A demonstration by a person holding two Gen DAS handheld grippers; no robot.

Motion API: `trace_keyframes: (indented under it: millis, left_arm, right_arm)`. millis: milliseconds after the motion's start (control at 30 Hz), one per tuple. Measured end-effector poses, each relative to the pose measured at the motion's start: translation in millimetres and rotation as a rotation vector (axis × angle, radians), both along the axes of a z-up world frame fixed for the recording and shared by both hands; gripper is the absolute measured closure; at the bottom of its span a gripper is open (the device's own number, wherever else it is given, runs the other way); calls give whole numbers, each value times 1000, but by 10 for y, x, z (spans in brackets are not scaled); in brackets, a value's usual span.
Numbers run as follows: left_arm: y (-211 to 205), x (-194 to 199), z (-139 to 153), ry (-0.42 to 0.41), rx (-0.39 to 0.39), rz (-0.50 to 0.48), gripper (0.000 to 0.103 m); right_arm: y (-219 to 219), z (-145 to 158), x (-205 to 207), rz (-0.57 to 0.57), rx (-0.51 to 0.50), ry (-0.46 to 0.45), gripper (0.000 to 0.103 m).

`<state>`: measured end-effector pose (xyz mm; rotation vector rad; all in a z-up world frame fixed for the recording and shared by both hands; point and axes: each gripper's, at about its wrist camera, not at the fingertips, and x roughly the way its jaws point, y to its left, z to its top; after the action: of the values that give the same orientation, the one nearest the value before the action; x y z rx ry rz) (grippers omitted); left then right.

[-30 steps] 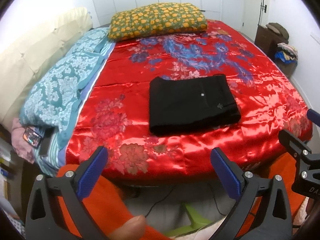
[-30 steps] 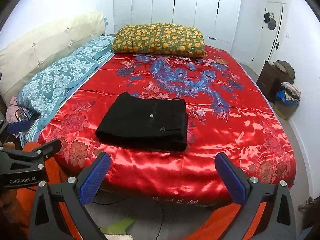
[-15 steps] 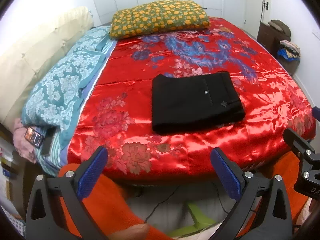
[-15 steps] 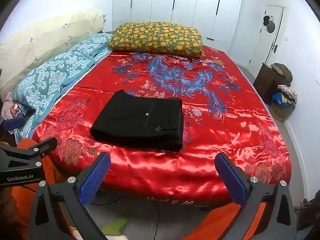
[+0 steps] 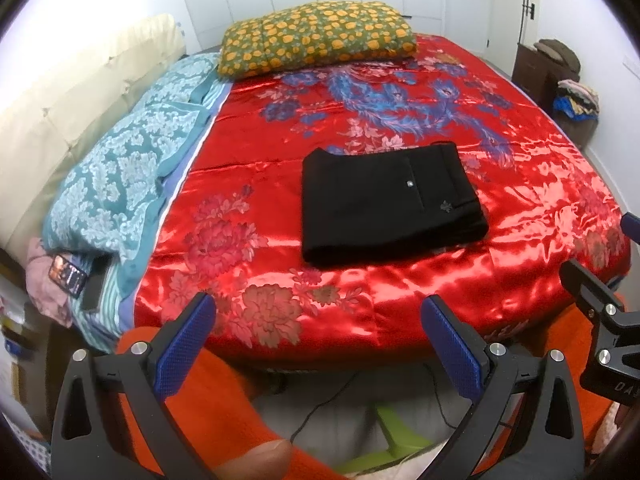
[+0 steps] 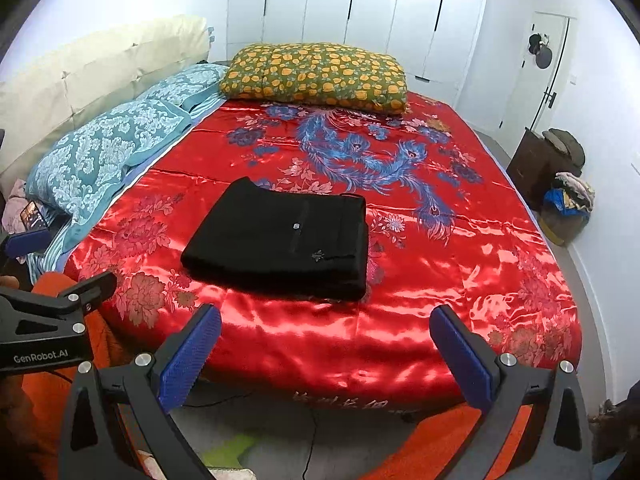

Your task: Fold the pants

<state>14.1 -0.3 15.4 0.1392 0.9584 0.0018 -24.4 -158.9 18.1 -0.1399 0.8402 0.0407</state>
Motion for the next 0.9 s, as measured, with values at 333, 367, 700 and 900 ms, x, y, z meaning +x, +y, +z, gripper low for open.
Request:
trace_keyframes:
  millis: [333, 367, 700, 900]
  left_arm:
    - [10, -1, -1, 6, 2, 2, 0]
    - [10, -2, -2, 6, 2, 2, 0]
    - [-9, 9, -38, 14, 4, -10, 0]
    - [-4, 30, -59, 25, 10, -4, 0]
  right_arm:
    - [-4, 10, -9, 9, -10, -7, 0]
    - [-3, 13, -12, 11, -8, -9, 0]
    - [-37, 35, -10, 18, 18, -23, 0]
    - [-46, 37, -7, 11, 16, -24, 0]
